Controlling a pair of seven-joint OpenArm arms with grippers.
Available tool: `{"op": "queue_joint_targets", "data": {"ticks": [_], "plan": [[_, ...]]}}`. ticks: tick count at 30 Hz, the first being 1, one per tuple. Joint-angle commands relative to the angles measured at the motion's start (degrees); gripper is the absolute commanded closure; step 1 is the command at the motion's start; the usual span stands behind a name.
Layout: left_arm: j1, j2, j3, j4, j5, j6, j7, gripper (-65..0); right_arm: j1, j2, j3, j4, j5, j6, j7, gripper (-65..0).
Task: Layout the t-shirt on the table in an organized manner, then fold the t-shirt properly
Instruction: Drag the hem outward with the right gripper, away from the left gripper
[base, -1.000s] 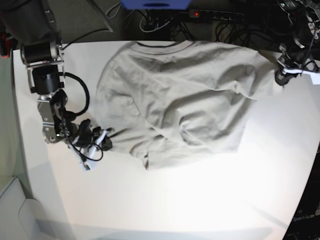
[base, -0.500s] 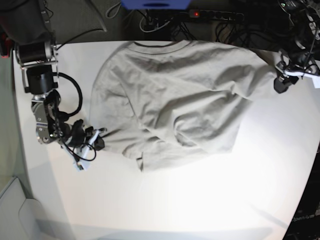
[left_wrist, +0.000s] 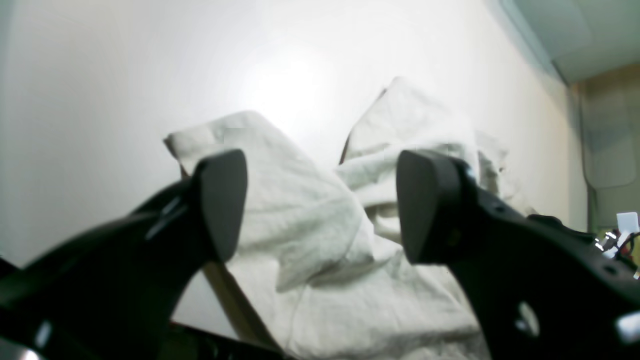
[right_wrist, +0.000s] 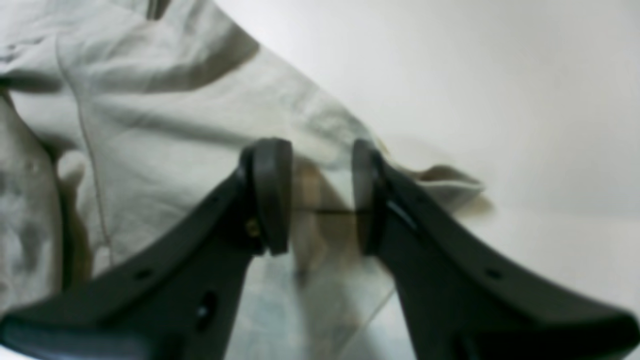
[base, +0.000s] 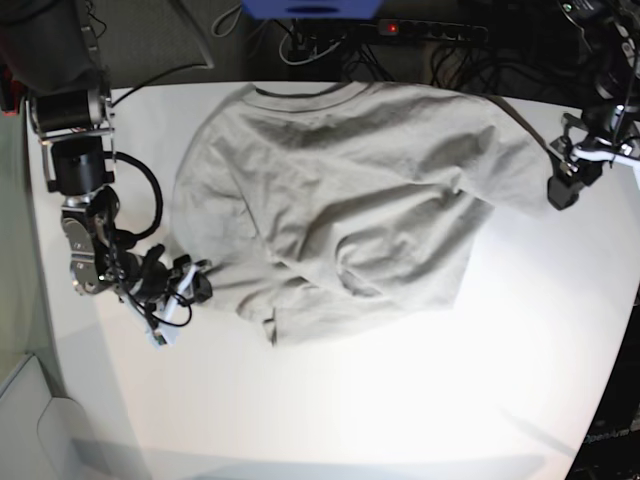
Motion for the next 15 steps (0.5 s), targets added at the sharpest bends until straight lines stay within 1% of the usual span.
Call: {"op": "queue_joint_targets", "data": {"ticks": [1, 4, 7, 8, 11, 13, 15], "plan": [[-0.1, -0.3, -0.4, 1.0, -1.0, -0.6, -0.7, -45.4, 1.1, 0.5, 0.2, 0.2, -1.4, -0.2, -1.6, -23.0], [0.1, -0.6, -0.4, 0.6, -3.6, -0.6, -0.7, -45.4, 1.1, 0.5, 0.2, 0.3, -1.4, -0.2, -1.6, -23.1], [0.1, -0.9, -0.4, 0.5, -5.7, -0.6, -0.6, -45.5, 0.6, 0.1, 0.2, 3.5, -1.4, -0.2, -1.6, -23.0], [0.1, -1.5, -0.1, 0.7, -6.0, -0.6, -0.6, -45.5, 0.5, 0.1, 0.2, 5.0, -1.4, -0.2, -1.8, -23.0], [0.1, -3.0, -0.1, 0.5, -8.2, -0.6, 0.4, -45.5, -0.9, 0.1, 0.3, 10.2, -1.3, -0.2, -5.6, -23.2], [-0.5, -3.3, -0.4, 0.5, -8.7, -0.6, 2.7, -45.5, -2.0, -0.6, 0.3, 14.4, -1.3, -0.2, -8.3, -23.2], [-0.6, -3.2, -0.4, 0.5, -8.5, -0.6, 3.5, -45.5, -3.0, -0.9, 0.3, 17.8, -1.3, -0.2, -10.1, -23.3]]}}
